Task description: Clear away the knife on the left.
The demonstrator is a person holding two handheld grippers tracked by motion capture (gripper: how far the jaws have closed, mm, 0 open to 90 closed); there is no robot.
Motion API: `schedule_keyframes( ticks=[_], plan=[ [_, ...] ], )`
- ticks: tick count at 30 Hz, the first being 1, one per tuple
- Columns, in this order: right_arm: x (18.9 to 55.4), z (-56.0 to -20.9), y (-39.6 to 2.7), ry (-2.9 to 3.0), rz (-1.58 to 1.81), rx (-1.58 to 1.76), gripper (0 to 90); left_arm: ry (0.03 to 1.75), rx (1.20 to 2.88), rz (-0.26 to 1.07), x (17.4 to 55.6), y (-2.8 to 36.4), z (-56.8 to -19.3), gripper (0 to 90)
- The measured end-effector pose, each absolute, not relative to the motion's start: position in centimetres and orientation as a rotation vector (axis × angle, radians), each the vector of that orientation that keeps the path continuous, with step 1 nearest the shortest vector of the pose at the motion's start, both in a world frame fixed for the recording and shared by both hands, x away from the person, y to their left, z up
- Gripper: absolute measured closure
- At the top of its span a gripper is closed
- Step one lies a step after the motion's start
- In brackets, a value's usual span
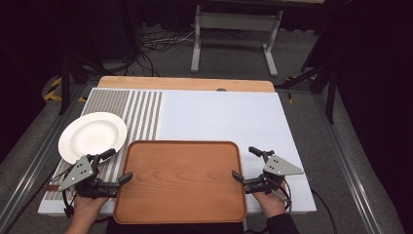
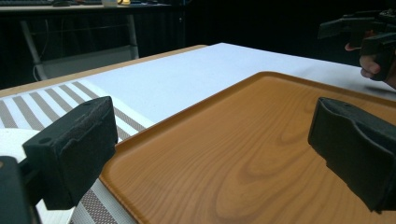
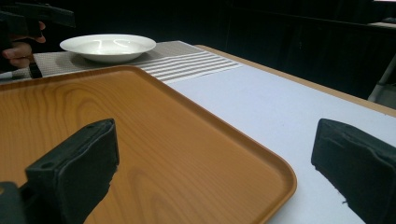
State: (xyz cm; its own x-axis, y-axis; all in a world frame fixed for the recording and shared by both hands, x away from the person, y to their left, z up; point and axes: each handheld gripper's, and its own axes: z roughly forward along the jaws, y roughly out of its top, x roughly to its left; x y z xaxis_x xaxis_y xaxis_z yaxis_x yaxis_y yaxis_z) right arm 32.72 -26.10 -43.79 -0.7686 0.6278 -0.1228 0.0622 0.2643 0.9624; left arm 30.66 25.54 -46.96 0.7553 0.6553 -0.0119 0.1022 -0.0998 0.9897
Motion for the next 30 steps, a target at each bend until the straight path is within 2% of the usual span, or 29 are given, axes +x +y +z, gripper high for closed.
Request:
schedule_keyframes(
  ticks=[16, 30],
  plan=[
    [32.7, -43.9, -26.1, 2.056, 1.535, 0.628, 1.5, 0.598, 1.649, 0.461, 30.7, 26.4, -45.4, 5.7],
    [32.8, -44.0, -26.2, 2.066, 1.546, 0.623, 1.9, 0.502, 1.824, 0.422, 30.9, 26.7, -42.7, 7.1]
  ],
)
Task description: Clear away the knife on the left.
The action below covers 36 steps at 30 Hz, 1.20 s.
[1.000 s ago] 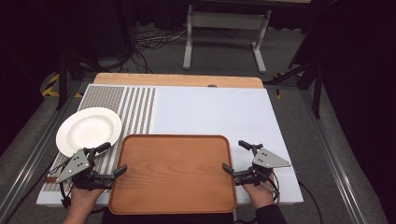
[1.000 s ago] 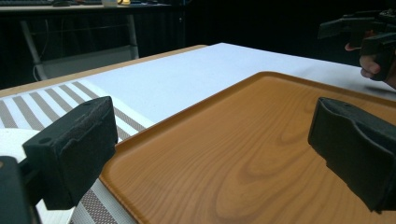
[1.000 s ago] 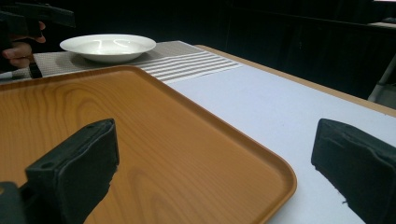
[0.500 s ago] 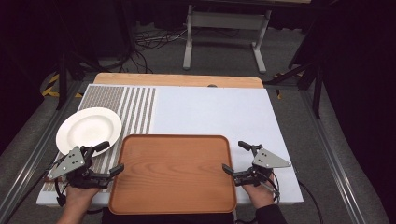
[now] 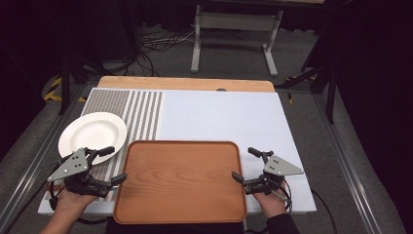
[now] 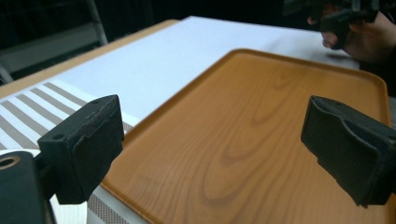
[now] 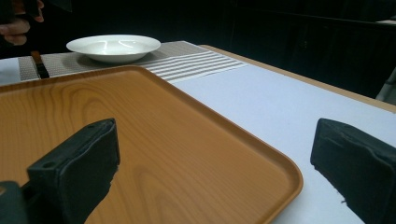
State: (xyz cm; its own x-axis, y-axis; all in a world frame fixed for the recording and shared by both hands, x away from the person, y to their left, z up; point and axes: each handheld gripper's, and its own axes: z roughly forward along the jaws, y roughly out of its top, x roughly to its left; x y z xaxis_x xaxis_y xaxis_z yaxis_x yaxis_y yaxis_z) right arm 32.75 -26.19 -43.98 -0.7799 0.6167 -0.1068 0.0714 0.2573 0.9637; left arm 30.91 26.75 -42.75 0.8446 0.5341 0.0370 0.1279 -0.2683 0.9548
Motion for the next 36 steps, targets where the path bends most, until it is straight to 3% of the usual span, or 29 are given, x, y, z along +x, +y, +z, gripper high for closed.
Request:
schedule_keyframes(
  ticks=[36],
  plan=[
    [32.7, -44.1, -26.4, 2.085, 1.568, 0.609, 1.9, 0.400, 2.276, 0.295, 31.5, 30.2, -39.0, 13.9]
  ],
)
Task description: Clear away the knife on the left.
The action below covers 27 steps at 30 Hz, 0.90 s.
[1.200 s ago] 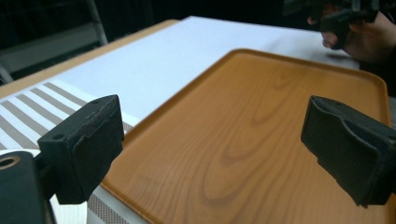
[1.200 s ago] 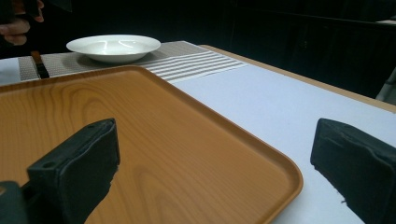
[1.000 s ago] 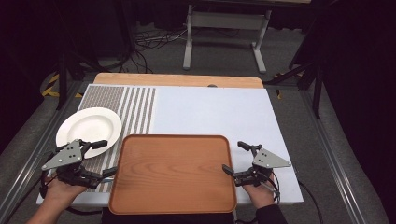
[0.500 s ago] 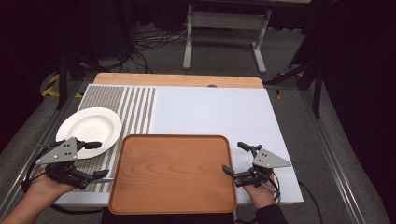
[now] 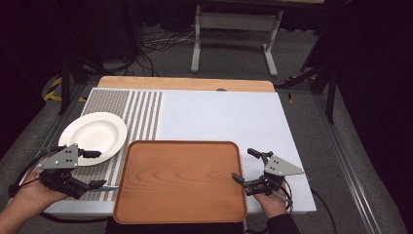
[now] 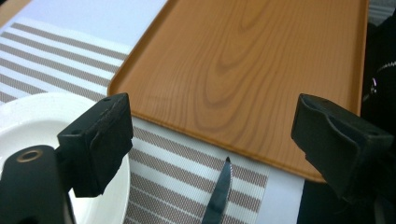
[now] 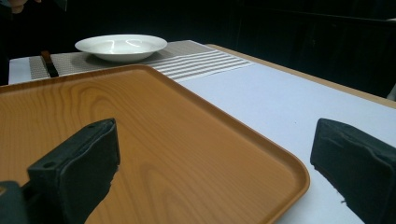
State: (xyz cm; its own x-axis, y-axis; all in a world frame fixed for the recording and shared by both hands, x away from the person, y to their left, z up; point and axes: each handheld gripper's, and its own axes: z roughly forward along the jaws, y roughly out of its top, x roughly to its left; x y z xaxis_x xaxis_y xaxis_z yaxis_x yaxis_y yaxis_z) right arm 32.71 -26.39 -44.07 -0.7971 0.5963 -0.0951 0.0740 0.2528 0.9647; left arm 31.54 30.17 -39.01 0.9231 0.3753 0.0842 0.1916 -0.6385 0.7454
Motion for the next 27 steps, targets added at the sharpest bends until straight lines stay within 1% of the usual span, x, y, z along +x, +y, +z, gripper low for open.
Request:
schedule_keyframes(
  ticks=[11, 12, 15, 21, 27],
  plan=[
    [32.8, -43.9, -27.1, 2.074, 1.571, 0.623, 1.9, 0.360, 2.383, 0.278, 32.1, 30.7, -39.2, 16.3],
    [32.8, -43.8, -27.2, 2.076, 1.572, 0.615, 1.9, 0.354, 2.418, 0.263, 32.3, 30.8, -39.5, 19.6],
    [32.8, -43.8, -27.3, 2.076, 1.573, 0.615, 1.9, 0.348, 2.461, 0.252, 32.6, 30.8, -39.8, 19.9],
    [32.8, -43.8, -27.3, 2.081, 1.578, 0.615, 1.9, 0.315, 2.537, 0.253, 32.9, 31.1, -40.1, 24.0],
    [32.8, -43.7, -27.6, 2.077, 1.579, 0.616, 1.9, 0.299, 2.618, 0.229, 33.0, 31.1, -40.5, 24.7]
  ],
)
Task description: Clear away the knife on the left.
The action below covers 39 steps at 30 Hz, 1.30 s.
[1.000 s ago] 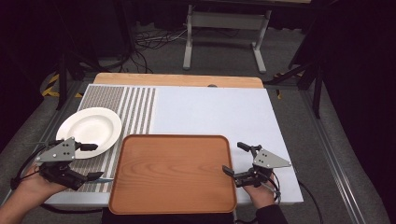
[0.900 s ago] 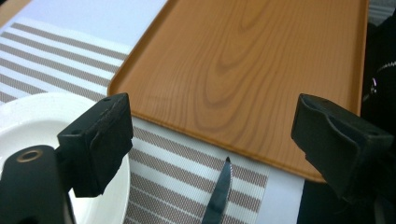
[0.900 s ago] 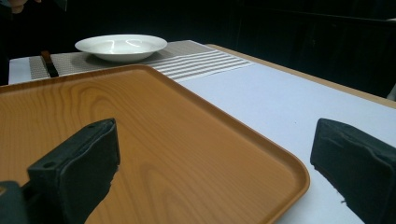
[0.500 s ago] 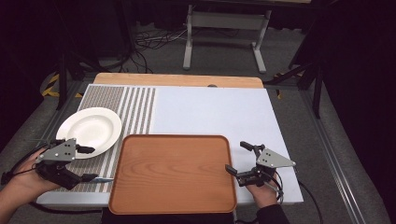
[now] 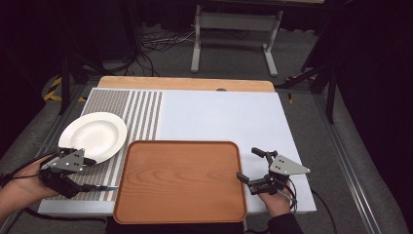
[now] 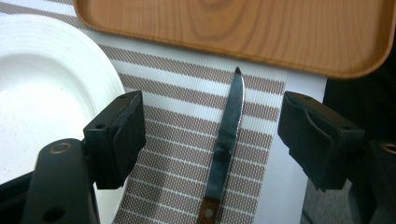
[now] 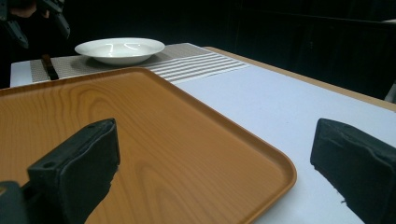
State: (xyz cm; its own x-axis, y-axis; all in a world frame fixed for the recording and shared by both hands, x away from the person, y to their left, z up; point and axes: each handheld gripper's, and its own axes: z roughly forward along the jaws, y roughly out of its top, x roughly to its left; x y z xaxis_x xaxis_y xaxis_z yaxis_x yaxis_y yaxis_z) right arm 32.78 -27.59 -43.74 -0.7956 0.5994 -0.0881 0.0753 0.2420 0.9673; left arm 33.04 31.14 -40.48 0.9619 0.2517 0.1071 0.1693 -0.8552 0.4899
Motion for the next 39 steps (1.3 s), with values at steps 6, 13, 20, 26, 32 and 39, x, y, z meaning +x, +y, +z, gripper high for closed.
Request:
schedule_keyframes(
  ticks=[6, 13, 20, 26, 32, 39],
  plan=[
    [32.8, -43.7, -27.6, 2.079, 1.579, 0.617, 1.9, 0.250, 2.658, 0.205, 33.3, 31.4, -40.7, 29.1],
    [32.8, -43.7, -27.7, 2.072, 1.584, 0.607, 1.9, 0.235, 2.747, 0.122, 33.8, 32.3, -41.8, 33.6],
    [32.8, -43.7, -27.6, 2.079, 1.581, 0.602, 1.9, 0.188, 2.830, 0.111, 33.9, 32.5, -42.5, 38.8],
    [32.8, -43.7, -27.6, 2.083, 1.583, 0.596, 1.9, 0.166, 2.927, 0.088, 34.3, 32.5, -42.9, 44.8],
    [32.8, -43.8, -27.6, 2.086, 1.583, 0.593, 1.9, 0.109, 3.011, 0.085, 34.4, 32.3, -43.3, 52.3],
    [32.8, -43.8, -27.5, 2.089, 1.585, 0.585, 1.9, 0.055, 3.061, 0.075, 34.6, 32.2, -43.7, 60.0]
  ],
)
